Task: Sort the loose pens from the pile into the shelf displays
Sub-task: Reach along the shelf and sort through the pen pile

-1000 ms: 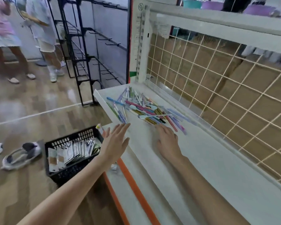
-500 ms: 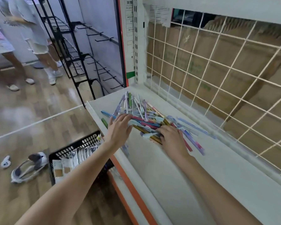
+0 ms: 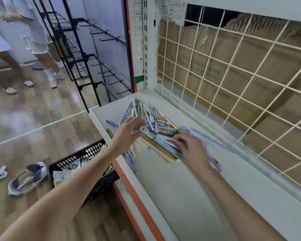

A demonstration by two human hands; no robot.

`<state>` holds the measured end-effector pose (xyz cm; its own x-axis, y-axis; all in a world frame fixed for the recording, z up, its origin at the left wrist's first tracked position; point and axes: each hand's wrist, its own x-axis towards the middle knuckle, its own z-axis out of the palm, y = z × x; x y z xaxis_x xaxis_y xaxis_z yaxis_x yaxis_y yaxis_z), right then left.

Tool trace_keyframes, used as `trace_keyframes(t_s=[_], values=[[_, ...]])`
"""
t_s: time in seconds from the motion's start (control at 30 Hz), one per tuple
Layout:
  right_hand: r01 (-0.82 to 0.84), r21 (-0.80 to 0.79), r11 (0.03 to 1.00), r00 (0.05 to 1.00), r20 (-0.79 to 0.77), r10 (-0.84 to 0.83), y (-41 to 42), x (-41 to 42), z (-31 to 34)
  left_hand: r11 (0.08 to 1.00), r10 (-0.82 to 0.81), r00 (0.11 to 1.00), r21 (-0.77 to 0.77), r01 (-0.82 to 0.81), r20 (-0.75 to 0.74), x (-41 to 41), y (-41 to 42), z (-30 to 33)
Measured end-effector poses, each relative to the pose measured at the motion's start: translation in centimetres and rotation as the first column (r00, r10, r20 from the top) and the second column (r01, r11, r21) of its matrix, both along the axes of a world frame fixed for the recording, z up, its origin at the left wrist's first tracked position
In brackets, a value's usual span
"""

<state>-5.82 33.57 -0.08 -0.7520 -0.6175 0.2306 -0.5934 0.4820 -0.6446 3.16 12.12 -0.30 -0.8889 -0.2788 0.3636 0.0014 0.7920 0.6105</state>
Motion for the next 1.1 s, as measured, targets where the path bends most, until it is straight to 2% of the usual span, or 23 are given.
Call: trace_keyframes(t_s=[0.07,0.17,0.33,0.5,0.57,0.77,1.1], values=[[0.043,-0.061,0.997,0.996,0.084,-0.038,0.3,0.1,0.6,0.991,-0.027,1.0,0.13,0.026,0.01,0.3,0.5,0.8],[0.093,-0.135,0.986,0.984,0.163,-0.071,0.9,0.2,1.5,0.894,-0.021,0.999,0.449,0.003,0.034,1.1,1.8,2.1],[0.198,-0.246,0.949,0.949,0.289,-0.124,2.3,1.2,2.7,0.753,0.01,1.0,0.658,0.005,-0.019,2.0,4.3,3.6],[0.269,-0.369,0.889,0.865,0.499,-0.055,4.4,3.6,4.2,0.567,0.043,0.994,0.822,0.057,-0.099,2.8,6.7,5.1],[0.267,-0.4,0.877,0.84,0.543,-0.009,5.6,4.6,4.5,0.518,0.025,0.992,0.85,0.093,-0.123,3.2,8.1,5.8],[0.307,-0.453,0.837,0.822,0.57,0.007,10.1,8.4,5.2,0.526,-0.08,0.986,0.835,0.164,-0.143,5.4,13.1,6.7],[0.475,-0.439,0.763,0.792,0.591,-0.154,21.2,18.9,4.5,0.418,-0.237,0.955,0.868,0.267,-0.18,12.2,23.7,5.8]])
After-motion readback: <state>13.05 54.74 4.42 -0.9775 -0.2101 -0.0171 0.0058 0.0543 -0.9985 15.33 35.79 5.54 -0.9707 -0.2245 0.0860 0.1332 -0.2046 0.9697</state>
